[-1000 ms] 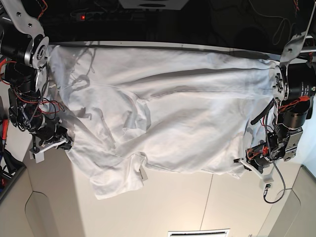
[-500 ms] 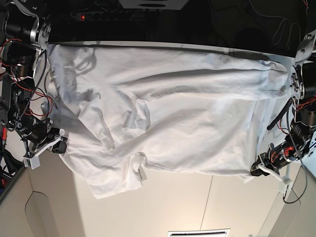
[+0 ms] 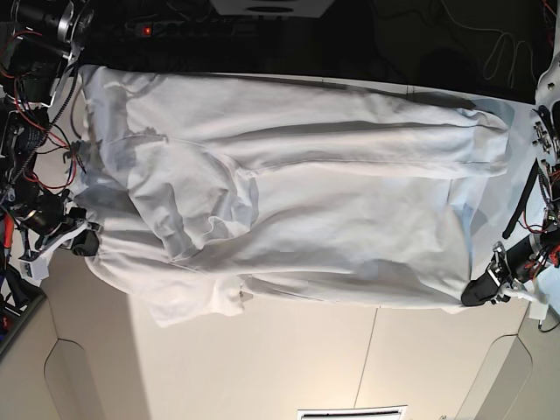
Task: Layout the t-shirt on the table in an organized manner, then fold the t-shirt properly
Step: 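Lift the shirt with both grippers and drape it over the table, then release the shirt with the right gripper and move it toward the hem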
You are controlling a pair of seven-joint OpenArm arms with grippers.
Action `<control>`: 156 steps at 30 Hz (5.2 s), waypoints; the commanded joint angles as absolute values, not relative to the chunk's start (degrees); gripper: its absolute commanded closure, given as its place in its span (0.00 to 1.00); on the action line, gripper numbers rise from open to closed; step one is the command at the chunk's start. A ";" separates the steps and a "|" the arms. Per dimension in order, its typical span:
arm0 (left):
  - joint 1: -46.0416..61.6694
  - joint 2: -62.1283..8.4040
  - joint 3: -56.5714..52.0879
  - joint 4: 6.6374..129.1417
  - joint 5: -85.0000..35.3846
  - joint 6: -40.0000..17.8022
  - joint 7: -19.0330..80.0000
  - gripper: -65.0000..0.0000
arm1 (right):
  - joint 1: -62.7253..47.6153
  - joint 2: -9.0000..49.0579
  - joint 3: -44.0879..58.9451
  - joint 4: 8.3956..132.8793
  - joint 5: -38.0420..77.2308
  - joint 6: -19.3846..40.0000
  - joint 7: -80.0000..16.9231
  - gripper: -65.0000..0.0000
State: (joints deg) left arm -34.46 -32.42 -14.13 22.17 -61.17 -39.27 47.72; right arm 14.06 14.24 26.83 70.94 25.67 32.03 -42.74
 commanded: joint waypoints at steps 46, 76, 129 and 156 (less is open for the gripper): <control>-4.10 -36.03 -29.32 48.05 -83.35 -40.00 67.59 1.00 | -4.21 15.38 36.34 94.87 40.05 32.86 -56.49 1.00; -1.58 -31.92 -29.32 48.05 -70.70 -40.00 58.43 1.00 | -8.91 15.38 36.25 80.97 29.45 31.70 -46.17 1.00; -1.61 -31.92 -29.32 48.05 -72.69 -40.00 58.04 0.74 | 21.82 11.05 15.75 54.76 23.38 31.70 -39.92 1.00; -1.89 -31.90 -29.32 48.05 -73.95 -40.00 58.04 0.74 | 21.39 6.35 15.73 55.13 10.28 24.21 -30.50 0.56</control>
State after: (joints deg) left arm -1.19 -30.48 -28.95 47.16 -72.64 -39.44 58.63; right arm 20.14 6.13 15.70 54.52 10.70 24.47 -30.15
